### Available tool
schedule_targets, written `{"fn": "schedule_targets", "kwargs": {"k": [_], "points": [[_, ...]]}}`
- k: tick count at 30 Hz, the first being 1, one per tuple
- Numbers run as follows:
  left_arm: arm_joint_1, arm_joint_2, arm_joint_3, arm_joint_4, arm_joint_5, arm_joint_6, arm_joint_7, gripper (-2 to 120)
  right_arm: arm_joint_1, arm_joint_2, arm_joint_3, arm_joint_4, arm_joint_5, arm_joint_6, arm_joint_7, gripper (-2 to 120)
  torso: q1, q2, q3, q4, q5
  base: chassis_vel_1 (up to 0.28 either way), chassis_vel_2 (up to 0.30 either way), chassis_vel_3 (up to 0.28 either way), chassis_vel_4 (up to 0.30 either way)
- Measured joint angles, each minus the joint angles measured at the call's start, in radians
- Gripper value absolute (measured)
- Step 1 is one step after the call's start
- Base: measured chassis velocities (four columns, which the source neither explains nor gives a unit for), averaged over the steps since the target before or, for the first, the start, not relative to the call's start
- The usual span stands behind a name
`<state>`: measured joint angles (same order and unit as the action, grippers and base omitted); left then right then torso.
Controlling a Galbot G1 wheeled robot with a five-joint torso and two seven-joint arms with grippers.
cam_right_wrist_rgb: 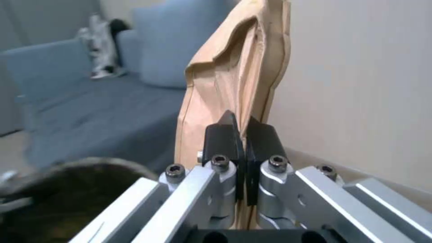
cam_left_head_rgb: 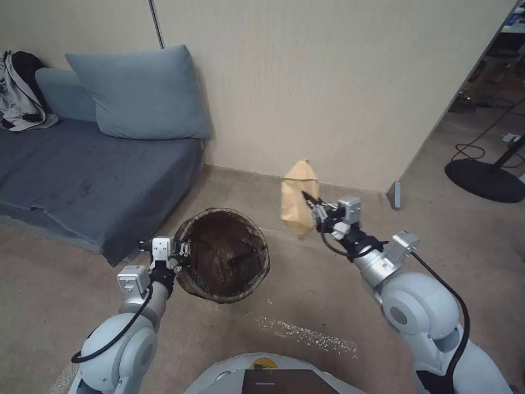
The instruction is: Pick up the trash bin, then pick up the garbage from the floor and place it into the trash bin.
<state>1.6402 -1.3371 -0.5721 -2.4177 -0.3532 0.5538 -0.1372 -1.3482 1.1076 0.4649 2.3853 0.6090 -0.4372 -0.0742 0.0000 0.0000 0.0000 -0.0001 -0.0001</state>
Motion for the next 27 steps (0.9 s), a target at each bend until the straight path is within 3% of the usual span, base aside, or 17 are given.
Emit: {"fn": "schedule_targets", "kwargs": {"k": [9,22,24,27], "points": [[-0.025,-0.013,0.03,0.047,0.014,0.0,0.001,7,0.127,0.014,-0.287,-0.111,-0.021,-0.007,0.024,0,0.0,0.0,0.0,0.0002,0.0,0.0,0.0,0.0,0.0],[-0.047,-0.024,0.026,0.06,0.012,0.0,0.009,7,0.194,0.045,-0.466,-0.189,-0.067,-0.006,0.066,-1,0.0,0.0,0.0,0.0002,0.0,0.0,0.0,0.0,0.0],[-0.045,-0.026,0.025,0.056,0.012,0.0,0.009,7,0.198,0.042,-0.474,-0.189,-0.069,-0.019,0.067,3,0.0,0.0,0.0,0.0002,-0.0001,0.0,0.0,0.0,0.0],[-0.037,-0.032,0.022,0.041,0.012,0.0,0.009,7,0.21,0.028,-0.504,-0.184,-0.071,-0.038,0.085,18,0.0,0.0,0.0,0.0,0.0,0.0,0.0,0.0,0.0]]}}
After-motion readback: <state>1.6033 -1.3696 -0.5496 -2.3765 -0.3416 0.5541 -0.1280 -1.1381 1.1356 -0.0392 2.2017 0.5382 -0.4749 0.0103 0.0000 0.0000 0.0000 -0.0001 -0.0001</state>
